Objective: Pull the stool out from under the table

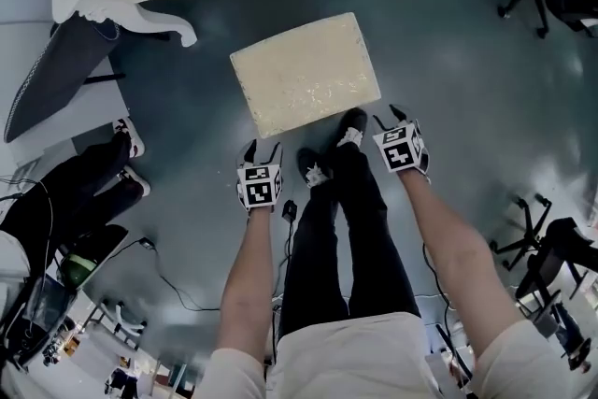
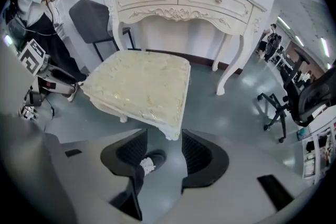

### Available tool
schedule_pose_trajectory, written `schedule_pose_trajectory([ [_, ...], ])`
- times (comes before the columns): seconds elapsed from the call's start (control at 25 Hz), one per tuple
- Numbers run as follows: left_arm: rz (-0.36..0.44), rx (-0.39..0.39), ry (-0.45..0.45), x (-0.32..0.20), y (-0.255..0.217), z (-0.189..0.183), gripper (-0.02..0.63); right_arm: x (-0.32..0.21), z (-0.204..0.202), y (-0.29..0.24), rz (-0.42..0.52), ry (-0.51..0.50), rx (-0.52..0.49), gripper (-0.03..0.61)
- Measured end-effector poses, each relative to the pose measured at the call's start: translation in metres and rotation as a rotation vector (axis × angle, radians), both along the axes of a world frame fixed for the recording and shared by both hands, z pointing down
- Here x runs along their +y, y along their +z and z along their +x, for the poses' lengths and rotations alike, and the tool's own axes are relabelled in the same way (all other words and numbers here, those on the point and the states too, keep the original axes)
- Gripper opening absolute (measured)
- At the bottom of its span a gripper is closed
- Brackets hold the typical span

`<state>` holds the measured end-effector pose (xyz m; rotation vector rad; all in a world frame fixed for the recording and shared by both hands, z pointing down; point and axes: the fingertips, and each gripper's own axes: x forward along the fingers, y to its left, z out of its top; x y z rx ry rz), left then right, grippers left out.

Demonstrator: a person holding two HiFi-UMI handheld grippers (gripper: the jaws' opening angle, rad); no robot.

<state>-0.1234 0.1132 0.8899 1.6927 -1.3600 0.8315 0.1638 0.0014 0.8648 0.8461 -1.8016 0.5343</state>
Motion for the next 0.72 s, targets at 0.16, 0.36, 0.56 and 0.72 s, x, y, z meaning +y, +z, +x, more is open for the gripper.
schedule_pose_trajectory([
  [0.16,0.03,0.003,-0.004,-0.009,-0.03,0.001,0.272,-0.002,-0.023,-0.038,0.009,0.03,-0.059,0.235],
  [0.36,0.046,0.016,-0.025,-0.004,-0.068,0.008,0.272,0.011,-0.038,-0.096,-0.003,0.103,-0.135,0.236],
  [0.56,0.072,0.034,-0.077,0.001,-0.113,0.019,0.272,0.03,-0.042,-0.151,-0.013,0.104,-0.178,0.235],
  [0.72,0.08,0.049,-0.1,0.011,-0.146,0.026,0.272,0.047,-0.044,-0.184,-0.01,0.145,-0.221,0.229],
])
